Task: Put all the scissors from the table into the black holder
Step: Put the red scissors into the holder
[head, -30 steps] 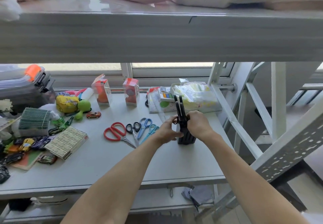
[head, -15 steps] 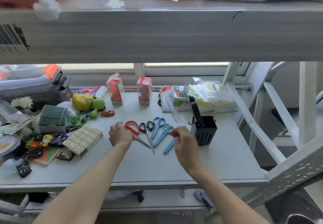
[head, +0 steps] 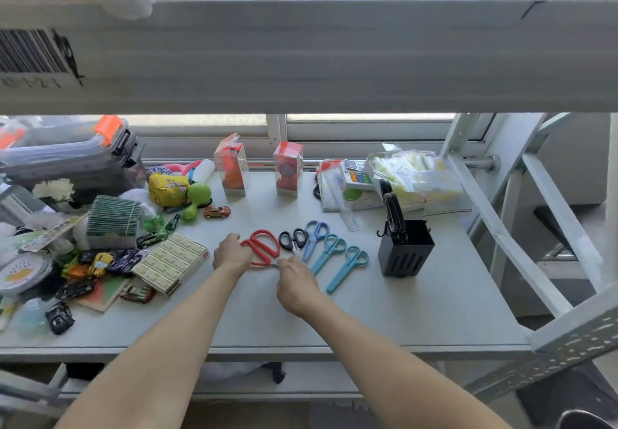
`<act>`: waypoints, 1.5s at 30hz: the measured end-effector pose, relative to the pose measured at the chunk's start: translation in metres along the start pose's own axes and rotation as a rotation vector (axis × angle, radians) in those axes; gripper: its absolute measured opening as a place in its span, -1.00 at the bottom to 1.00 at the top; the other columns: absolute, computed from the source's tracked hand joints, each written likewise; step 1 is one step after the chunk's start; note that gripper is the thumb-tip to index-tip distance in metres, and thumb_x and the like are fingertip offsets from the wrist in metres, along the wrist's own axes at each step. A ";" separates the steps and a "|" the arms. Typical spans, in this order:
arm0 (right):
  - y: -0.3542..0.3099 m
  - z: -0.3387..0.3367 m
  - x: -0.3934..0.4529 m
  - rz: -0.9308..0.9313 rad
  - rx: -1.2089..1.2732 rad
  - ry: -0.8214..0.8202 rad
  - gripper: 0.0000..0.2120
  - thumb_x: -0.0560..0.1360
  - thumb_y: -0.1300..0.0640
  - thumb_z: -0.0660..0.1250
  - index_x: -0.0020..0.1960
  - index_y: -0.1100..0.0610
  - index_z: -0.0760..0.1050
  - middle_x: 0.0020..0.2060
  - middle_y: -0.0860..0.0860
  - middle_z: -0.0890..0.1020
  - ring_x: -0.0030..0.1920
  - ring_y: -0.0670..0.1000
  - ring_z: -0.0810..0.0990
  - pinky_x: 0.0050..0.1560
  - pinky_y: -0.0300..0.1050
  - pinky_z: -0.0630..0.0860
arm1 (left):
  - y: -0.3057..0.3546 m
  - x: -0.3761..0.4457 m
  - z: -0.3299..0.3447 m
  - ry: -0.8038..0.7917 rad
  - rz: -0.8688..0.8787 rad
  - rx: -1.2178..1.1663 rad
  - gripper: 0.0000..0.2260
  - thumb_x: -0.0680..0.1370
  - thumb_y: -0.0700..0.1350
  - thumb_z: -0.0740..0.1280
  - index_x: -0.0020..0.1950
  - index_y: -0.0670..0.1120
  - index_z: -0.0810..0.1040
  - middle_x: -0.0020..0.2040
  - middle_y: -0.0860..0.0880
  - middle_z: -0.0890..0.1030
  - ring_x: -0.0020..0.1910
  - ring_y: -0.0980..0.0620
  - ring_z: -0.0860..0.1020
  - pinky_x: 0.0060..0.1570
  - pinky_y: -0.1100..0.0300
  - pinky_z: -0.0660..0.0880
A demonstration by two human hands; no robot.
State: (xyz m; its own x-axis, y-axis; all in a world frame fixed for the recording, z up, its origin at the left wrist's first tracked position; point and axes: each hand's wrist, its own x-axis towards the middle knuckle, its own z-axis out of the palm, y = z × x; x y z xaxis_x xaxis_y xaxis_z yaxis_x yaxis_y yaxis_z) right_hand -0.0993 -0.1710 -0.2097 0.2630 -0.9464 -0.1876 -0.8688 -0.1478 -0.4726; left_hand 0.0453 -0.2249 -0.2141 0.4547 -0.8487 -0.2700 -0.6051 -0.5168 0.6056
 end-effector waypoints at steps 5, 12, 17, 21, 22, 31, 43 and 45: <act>-0.002 0.008 -0.010 -0.010 0.060 0.102 -0.65 0.52 0.36 0.17 0.30 0.24 0.39 0.20 0.19 0.44 0.22 0.21 0.44 0.21 0.03 0.42 | 0.003 0.000 -0.009 0.015 -0.180 -0.418 -0.86 0.50 -0.20 0.36 -0.05 -0.29 0.53 -0.18 -0.29 0.53 -0.22 -0.19 0.51 -0.22 0.04 0.53; -0.008 0.009 -0.020 0.008 0.177 0.269 -0.65 0.54 0.27 0.27 0.31 0.17 0.34 0.17 0.12 0.47 0.09 0.15 0.53 0.07 -0.02 0.50 | 0.028 -0.031 -0.036 -0.172 -0.163 -0.714 -0.82 0.55 -0.14 0.33 -0.24 -0.16 0.51 -0.38 -0.07 0.43 -0.43 0.02 0.37 -0.40 0.20 0.38; -0.002 -0.006 -0.029 -0.027 0.319 0.463 -0.72 0.51 0.30 0.26 0.20 0.14 0.37 -0.03 0.12 0.61 -0.11 0.14 0.61 -0.21 -0.12 0.45 | 0.053 -0.068 -0.049 -0.425 0.079 -0.768 -0.86 0.56 -0.08 0.37 -0.11 -0.14 0.61 -0.42 0.03 0.47 -0.47 0.12 0.42 -0.38 0.26 0.39; 0.021 -0.020 -0.048 -0.110 0.455 0.587 -0.62 0.50 0.32 0.26 0.30 0.15 0.38 -0.02 0.09 0.64 -0.14 0.02 0.62 -0.09 -0.24 0.59 | 0.078 -0.081 -0.046 -0.510 0.171 -0.819 -0.80 0.59 -0.04 0.34 -0.07 -0.16 0.63 -0.39 0.03 0.48 -0.44 0.13 0.43 -0.45 0.34 0.45; 0.029 -0.024 -0.054 -0.125 0.489 0.610 -0.60 0.51 0.31 0.27 0.33 0.15 0.38 -0.01 0.06 0.64 -0.15 -0.07 0.60 -0.07 -0.37 0.55 | 0.084 -0.083 -0.042 -0.498 0.193 -0.790 -0.81 0.59 -0.05 0.33 -0.05 -0.16 0.64 -0.37 0.01 0.49 -0.44 0.12 0.43 -0.45 0.34 0.45; 0.107 -0.097 -0.091 -0.053 0.670 1.034 -0.71 0.55 0.25 0.29 0.22 0.37 0.44 -0.04 0.23 0.64 -0.09 0.10 0.64 -0.04 -0.04 0.61 | 0.125 -0.100 0.036 -0.605 0.274 -0.396 -0.63 0.57 -0.17 0.37 0.37 -0.15 0.47 -0.01 -0.04 0.60 -0.15 0.05 0.58 -0.21 0.21 0.58; 0.152 -0.145 -0.057 -0.006 0.235 0.946 -0.84 0.55 0.21 0.30 0.11 0.20 0.53 -0.21 0.09 0.60 -0.30 0.03 0.53 -0.23 -0.07 0.52 | 0.157 -0.126 0.085 -0.694 0.489 -0.236 -0.37 0.50 -0.28 0.41 0.51 0.02 0.29 0.45 -0.09 0.37 0.22 -0.12 0.55 0.07 0.01 0.62; 0.157 -0.142 -0.054 0.024 0.153 0.890 -0.90 0.55 0.20 0.28 0.02 0.20 0.54 -0.24 0.05 0.51 -0.33 0.02 0.44 -0.29 -0.09 0.43 | 0.159 -0.127 0.086 -0.679 0.495 -0.231 -0.41 0.49 -0.29 0.41 0.47 0.01 0.34 0.38 -0.08 0.43 0.14 -0.08 0.55 0.06 -0.03 0.62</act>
State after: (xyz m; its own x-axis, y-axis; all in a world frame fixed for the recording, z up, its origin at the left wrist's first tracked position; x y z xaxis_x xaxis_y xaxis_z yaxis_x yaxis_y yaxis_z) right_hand -0.3090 -0.1832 -0.1516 -0.2316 -0.8303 0.5069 -0.7877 -0.1457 -0.5986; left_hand -0.1648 -0.2093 -0.1484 -0.3580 -0.8910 -0.2793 -0.4489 -0.0981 0.8882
